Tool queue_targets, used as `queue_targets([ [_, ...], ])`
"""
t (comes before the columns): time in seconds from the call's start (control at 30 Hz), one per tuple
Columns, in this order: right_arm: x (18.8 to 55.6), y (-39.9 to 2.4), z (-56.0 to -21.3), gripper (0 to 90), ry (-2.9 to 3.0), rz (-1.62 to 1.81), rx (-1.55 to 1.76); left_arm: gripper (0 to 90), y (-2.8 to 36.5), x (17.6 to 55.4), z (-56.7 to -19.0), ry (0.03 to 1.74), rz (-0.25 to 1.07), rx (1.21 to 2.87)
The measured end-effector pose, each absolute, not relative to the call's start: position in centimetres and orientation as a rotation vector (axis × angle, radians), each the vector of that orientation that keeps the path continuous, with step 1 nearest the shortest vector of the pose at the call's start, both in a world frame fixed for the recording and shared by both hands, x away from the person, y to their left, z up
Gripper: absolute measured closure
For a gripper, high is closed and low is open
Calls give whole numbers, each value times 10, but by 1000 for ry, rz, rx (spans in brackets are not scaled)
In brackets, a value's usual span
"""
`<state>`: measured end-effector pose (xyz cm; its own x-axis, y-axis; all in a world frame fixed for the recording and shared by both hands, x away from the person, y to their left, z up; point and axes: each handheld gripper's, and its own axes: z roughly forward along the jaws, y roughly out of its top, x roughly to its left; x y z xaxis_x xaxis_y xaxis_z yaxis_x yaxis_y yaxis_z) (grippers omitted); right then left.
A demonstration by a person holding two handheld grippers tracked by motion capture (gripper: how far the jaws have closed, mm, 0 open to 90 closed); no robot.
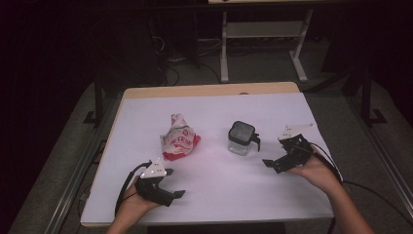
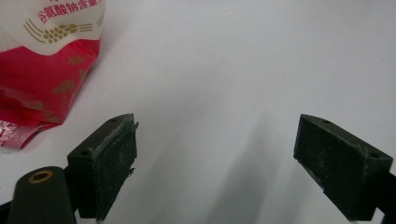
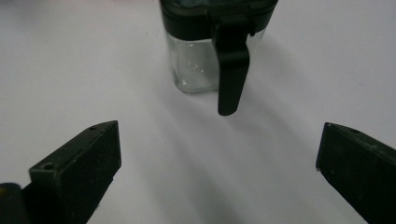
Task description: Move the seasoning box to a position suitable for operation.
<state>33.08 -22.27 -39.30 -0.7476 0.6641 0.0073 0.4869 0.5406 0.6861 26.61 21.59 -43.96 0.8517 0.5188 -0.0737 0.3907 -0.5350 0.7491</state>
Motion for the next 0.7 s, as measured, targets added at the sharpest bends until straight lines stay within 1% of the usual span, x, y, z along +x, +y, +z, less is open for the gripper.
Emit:
queue_targets([
  [0.7, 369, -188, -354, 0, 2647, 905, 822, 124, 220, 269, -438, 665, 189, 2163],
])
